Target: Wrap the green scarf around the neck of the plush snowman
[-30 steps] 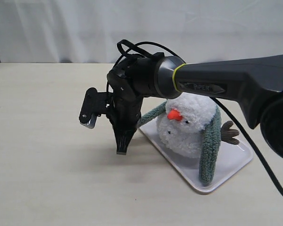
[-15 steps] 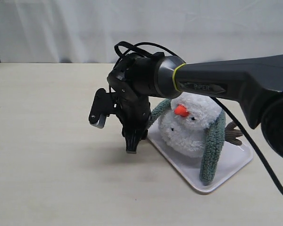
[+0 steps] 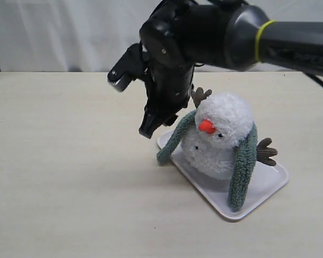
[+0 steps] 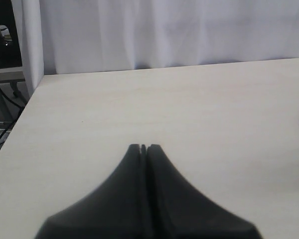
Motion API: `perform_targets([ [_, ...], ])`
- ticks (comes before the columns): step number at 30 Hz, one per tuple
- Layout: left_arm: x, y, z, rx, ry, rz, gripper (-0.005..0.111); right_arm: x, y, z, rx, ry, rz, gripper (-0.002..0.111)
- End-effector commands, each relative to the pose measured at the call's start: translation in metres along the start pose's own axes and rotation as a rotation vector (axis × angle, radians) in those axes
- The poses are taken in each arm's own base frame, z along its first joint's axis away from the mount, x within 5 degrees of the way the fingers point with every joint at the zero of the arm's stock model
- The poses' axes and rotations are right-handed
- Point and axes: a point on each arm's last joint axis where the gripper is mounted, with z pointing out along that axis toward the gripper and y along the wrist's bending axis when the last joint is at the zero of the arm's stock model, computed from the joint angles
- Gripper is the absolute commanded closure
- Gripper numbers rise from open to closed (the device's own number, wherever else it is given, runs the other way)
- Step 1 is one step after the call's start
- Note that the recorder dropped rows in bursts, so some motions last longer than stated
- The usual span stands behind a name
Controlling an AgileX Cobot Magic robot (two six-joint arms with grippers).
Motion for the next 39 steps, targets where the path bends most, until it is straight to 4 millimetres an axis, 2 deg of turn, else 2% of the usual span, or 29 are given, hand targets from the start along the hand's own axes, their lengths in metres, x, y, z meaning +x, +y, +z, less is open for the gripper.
perform_targets([
  [1,0.000,0.000,0.000,0.001,-0.007,-0.004,0.107,0.020,-0.034,-0.032,0.040,-0.073,0.272,0.067],
  [5,0.000,0.000,0.000,0.001,-0.007,-0.004,0.107,0.055,-0.057,-0.038,0.009,-0.066,0.404,0.067],
  [9,0.000,0.000,0.000,0.001,-0.007,-0.004,0.107,0.087,-0.057,-0.042,-0.043,-0.142,0.511,0.067],
  [13,0.000,0.000,0.000,0.001,-0.007,-0.004,0.107,0.116,-0.046,-0.049,-0.043,-0.321,0.575,0.067],
  [17,0.000,0.000,0.000,0.001,-0.007,-0.004,0.107,0.152,-0.021,-0.050,-0.094,-0.360,0.653,0.066],
  [22,0.000,0.000,0.000,0.001,-0.007,-0.004,0.107,0.188,0.005,-0.040,-0.114,-0.406,0.677,0.052],
  [24,0.000,0.000,0.000,0.001,-0.007,-0.006,0.107,0.198,0.015,-0.031,-0.132,-0.374,0.691,0.051],
  [31,0.000,0.000,0.000,0.001,-0.007,-0.006,0.107,0.221,0.039,0.003,-0.161,-0.352,0.729,0.051],
  [39,0.000,0.000,0.000,0.001,-0.007,-0.006,0.107,0.217,0.043,0.026,-0.160,-0.372,0.734,0.051],
])
